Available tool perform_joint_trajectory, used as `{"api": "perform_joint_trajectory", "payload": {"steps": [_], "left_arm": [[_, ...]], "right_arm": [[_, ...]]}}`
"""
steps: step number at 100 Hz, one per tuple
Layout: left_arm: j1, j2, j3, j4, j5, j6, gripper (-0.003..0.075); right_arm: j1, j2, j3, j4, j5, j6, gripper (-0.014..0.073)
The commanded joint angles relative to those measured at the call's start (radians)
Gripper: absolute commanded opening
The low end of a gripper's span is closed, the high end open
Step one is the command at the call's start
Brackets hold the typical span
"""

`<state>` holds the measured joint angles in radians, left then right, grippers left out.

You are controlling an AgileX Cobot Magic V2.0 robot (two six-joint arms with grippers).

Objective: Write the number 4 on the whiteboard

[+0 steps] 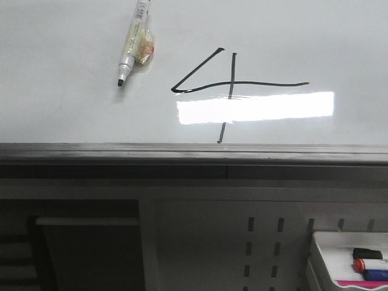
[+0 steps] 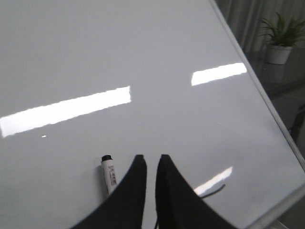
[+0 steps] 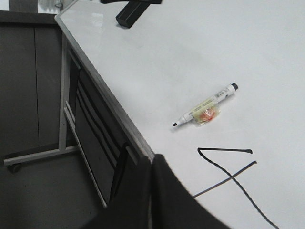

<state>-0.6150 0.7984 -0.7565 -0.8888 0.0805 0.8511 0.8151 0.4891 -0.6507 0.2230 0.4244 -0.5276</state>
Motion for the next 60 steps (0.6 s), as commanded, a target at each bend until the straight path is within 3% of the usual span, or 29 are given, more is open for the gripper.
{"api": "perform_joint_trajectory", "payload": {"steps": [1, 14, 32, 60], "left_arm": [[0.001, -0.097, 0.03, 0.029, 0.053, 0.025, -0.002], [0.001, -0.229, 0.147, 0.068, 0.141, 0.025, -0.002], [0.001, -0.346, 0.28, 0.065, 0.145, 0.025, -0.002], [0.001, -0.38, 0.323, 0.064, 0.136, 0.025, -0.002]], "right_arm": [[-0.007, -0.097, 0.055, 0.008, -0.093, 0.027, -0.0042], [-0.007, -0.249, 0.168, 0.008, -0.1, 0.03, -0.0043], [-0.007, -0.413, 0.252, 0.008, -0.093, 0.03, -0.0043], [-0.007, -0.462, 0.26, 0.008, -0.077, 0.03, -0.0043]]}}
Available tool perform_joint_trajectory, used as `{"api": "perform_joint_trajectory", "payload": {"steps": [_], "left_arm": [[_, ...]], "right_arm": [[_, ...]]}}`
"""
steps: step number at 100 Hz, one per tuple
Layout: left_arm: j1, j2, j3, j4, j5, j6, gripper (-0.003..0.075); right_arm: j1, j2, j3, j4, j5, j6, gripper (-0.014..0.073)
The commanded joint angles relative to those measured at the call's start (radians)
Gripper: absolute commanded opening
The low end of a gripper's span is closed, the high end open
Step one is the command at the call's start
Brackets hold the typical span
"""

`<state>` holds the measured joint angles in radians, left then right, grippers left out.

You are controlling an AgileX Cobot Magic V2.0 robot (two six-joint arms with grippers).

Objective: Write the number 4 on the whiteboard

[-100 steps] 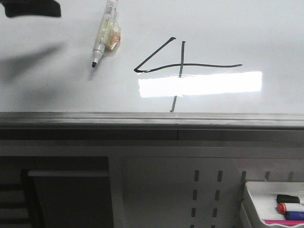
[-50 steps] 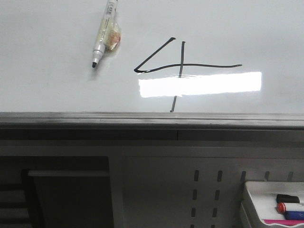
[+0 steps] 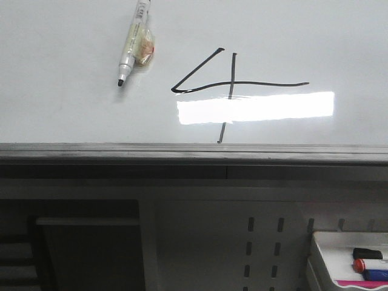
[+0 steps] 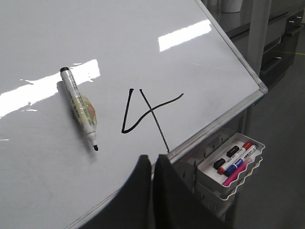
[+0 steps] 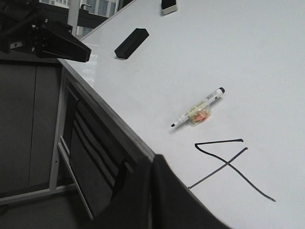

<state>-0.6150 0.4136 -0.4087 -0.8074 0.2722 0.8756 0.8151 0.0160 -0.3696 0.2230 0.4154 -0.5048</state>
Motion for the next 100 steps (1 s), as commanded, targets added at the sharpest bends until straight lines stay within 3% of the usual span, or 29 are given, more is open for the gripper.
{"api": "perform_joint_trajectory", "payload": {"steps": [1, 56, 67, 100], "left_arm": [[0.001, 0.005, -0.025, -0.018, -0.058, 0.0, -0.002], [-0.006, 0.001, 0.01, -0.023, -0.067, 0.0, -0.002], [0.004, -0.058, 0.051, 0.01, -0.154, 0.0, -0.002], [0.188, -0.385, 0.228, 0.062, -0.174, -0.046, -0.002]], "right_arm": [[-0.007, 0.011, -0.021, 0.008, -0.068, 0.007, -0.0043], [-0.007, 0.011, -0.021, 0.008, -0.068, 0.007, -0.0043], [-0.007, 0.011, -0.021, 0.008, -0.068, 0.007, -0.0043], [-0.007, 0.009, -0.021, 0.008, -0.068, 0.007, -0.0043]]}}
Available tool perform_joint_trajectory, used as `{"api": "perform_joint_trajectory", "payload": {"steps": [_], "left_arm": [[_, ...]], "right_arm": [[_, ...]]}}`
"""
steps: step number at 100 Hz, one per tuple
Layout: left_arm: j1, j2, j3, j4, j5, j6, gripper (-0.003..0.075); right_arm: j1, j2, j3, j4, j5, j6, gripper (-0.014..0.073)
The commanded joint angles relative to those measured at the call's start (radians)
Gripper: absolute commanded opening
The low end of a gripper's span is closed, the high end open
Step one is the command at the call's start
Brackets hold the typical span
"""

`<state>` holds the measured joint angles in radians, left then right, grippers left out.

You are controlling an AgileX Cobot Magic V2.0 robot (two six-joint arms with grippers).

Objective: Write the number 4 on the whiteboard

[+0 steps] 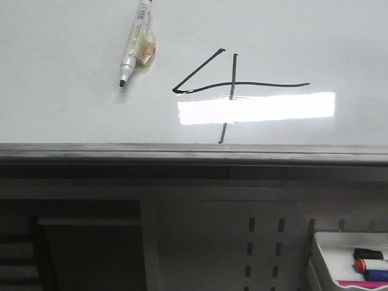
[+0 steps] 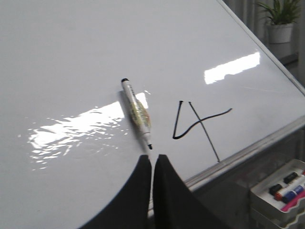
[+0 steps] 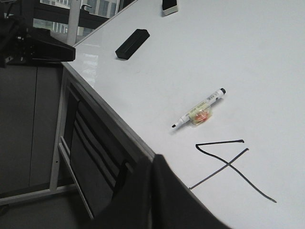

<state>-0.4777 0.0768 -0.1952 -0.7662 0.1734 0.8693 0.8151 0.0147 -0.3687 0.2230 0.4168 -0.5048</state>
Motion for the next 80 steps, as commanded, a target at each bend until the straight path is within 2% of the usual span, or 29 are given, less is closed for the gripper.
{"api": "perform_joint_trajectory", "payload": {"steps": [1, 7, 17, 27, 42, 48, 69, 80], "left_arm": [[0.063, -0.052, 0.019, 0.044, -0.075, -0.052, -0.002], [0.112, -0.082, 0.053, 0.154, -0.065, -0.133, -0.002], [0.202, -0.101, 0.115, 0.382, -0.066, -0.414, -0.002], [0.267, -0.103, 0.174, 0.514, -0.103, -0.591, -0.002], [0.319, -0.106, 0.235, 0.542, -0.101, -0.601, -0.002], [0.331, -0.106, 0.233, 0.548, -0.023, -0.601, -0.002], [0.347, -0.106, 0.233, 0.564, 0.118, -0.594, -0.002], [0.35, -0.106, 0.233, 0.568, 0.114, -0.594, -0.002]], "right_arm": [[-0.007, 0.01, -0.022, 0.008, -0.069, 0.007, -0.0043], [-0.007, 0.01, -0.022, 0.008, -0.069, 0.007, -0.0043], [-0.007, 0.01, -0.022, 0.008, -0.069, 0.007, -0.0043], [-0.007, 0.01, -0.022, 0.008, -0.069, 0.007, -0.0043], [-0.007, 0.01, -0.022, 0.008, -0.069, 0.007, -0.0043], [-0.007, 0.01, -0.022, 0.008, -0.069, 0.007, -0.0043], [-0.007, 0.01, -0.022, 0.008, -0.069, 0.007, -0.0043], [-0.007, 0.01, -0.022, 0.008, -0.069, 0.007, -0.0043]]}}
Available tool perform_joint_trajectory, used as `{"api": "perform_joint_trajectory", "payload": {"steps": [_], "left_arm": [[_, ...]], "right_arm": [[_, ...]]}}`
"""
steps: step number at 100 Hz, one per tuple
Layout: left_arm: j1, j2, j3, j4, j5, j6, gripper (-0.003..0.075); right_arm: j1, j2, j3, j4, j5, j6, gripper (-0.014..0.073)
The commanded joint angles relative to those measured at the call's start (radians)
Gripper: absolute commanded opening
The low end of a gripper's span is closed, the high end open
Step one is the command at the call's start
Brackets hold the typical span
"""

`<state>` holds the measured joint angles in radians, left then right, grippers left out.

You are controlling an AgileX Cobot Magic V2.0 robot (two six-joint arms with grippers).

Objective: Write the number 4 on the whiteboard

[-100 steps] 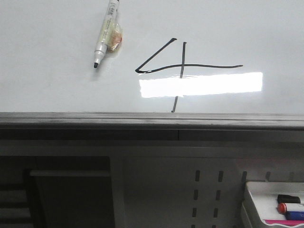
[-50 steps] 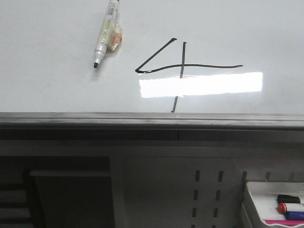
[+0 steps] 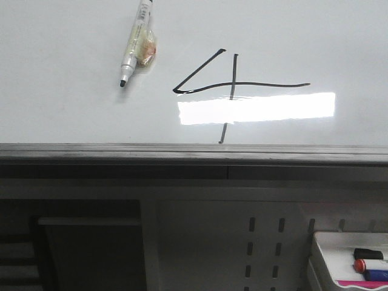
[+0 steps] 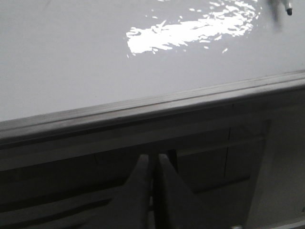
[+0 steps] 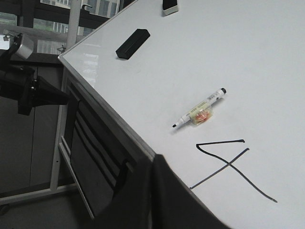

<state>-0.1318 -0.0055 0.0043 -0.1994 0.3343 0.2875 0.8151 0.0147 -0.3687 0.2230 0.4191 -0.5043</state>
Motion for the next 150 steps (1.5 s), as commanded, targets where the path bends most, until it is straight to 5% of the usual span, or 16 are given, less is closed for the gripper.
{"api": "perform_joint_trajectory", "payload": {"steps": [1, 67, 77, 98, 109, 122, 137, 150], "left_arm": [[0.004, -0.023, 0.033, 0.001, -0.047, -0.012, -0.002], [0.004, -0.023, 0.033, 0.002, -0.047, -0.012, -0.002], [0.004, -0.023, 0.033, 0.002, -0.047, -0.012, -0.002], [0.004, -0.023, 0.033, 0.002, -0.047, -0.012, -0.002], [0.004, -0.023, 0.033, 0.002, -0.047, -0.012, -0.002], [0.004, -0.023, 0.033, 0.002, -0.047, -0.012, -0.002], [0.004, -0.023, 0.033, 0.002, -0.047, -0.012, -0.002], [0.004, -0.023, 0.033, 0.002, -0.047, -0.012, -0.002]], "right_arm": [[-0.007, 0.01, -0.022, 0.008, -0.071, 0.006, -0.0043], [-0.007, 0.01, -0.022, 0.008, -0.055, 0.006, -0.0043], [-0.029, 0.01, 0.011, -0.084, -0.05, 0.006, -0.0043], [-0.314, 0.01, 0.224, -0.089, -0.26, 0.223, -0.0043], [-0.539, 0.01, 0.338, -0.146, -0.283, 0.379, -0.0046], [-0.756, 0.006, 0.405, -0.171, -0.257, 0.402, -0.0046], [-0.883, -0.043, 0.402, -0.232, -0.096, 0.407, -0.0046], [-0.898, -0.04, 0.402, -0.251, -0.097, 0.407, -0.0046]]}}
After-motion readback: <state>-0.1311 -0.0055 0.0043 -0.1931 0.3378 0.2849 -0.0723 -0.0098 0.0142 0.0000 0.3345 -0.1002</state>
